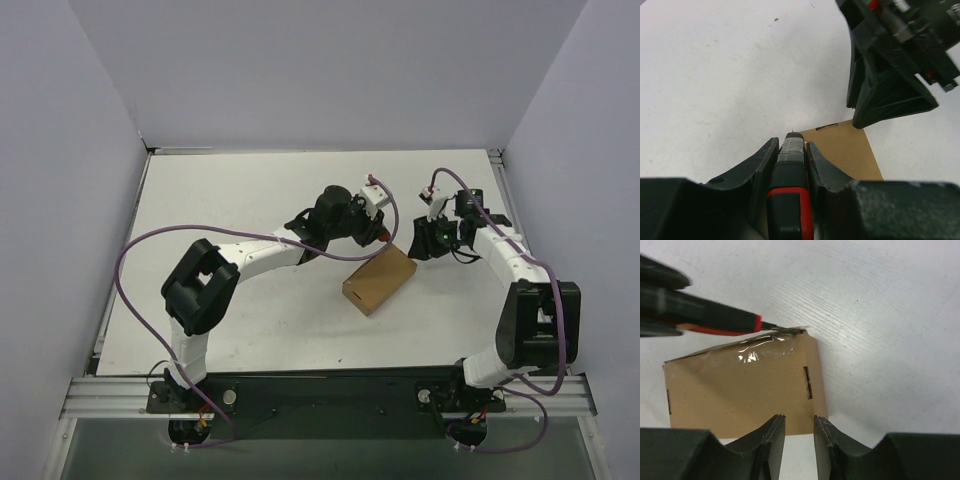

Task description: Unpack the express box

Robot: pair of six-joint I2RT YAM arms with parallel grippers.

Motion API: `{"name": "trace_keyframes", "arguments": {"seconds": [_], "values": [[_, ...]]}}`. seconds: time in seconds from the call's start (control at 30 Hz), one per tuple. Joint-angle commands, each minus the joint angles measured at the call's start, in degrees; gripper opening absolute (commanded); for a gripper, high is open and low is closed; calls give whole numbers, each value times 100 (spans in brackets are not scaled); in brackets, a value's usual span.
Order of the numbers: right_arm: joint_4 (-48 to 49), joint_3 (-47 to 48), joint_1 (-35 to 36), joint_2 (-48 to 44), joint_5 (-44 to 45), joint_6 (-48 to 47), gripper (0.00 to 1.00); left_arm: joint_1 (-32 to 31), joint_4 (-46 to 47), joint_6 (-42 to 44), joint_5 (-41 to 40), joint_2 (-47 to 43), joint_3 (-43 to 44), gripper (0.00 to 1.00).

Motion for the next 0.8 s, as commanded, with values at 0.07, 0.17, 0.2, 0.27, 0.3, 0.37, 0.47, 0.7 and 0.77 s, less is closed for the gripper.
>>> {"name": "trace_keyframes", "arguments": {"seconds": [0.07, 0.17, 0.2, 0.27, 0.3, 0.37, 0.47, 0.7, 0.77], "values": [[343, -410, 436, -328, -416, -462, 27, -46, 0, -171, 36, -293, -27, 0], [412, -506, 638, -135, -250, -496, 24, -54, -44, -190, 10, -302, -27, 0], [509, -602, 682, -100, -223, -523, 23, -54, -62, -207, -16, -320, -27, 0], [641, -665, 761, -12, -39, -444, 19, -46, -79, -251, -60, -329, -27, 0], [676, -682, 770, 102, 5, -278, 18, -46, -105, -286, -139, -337, -27, 0], [703, -682, 770, 199, 189, -23, 14, -54, -141, -339, -192, -355, -27, 0], [703, -717, 762, 349, 304, 338, 11, -72, -202, -339, -280, -408, -106, 0], [773, -937, 762, 498, 322, 839, 6, -151, -457, -339, -570, -583, -413, 0], [800, -1007, 762, 507, 313, 988, 5, -195, -466, -330, -789, -654, -510, 0]]}}
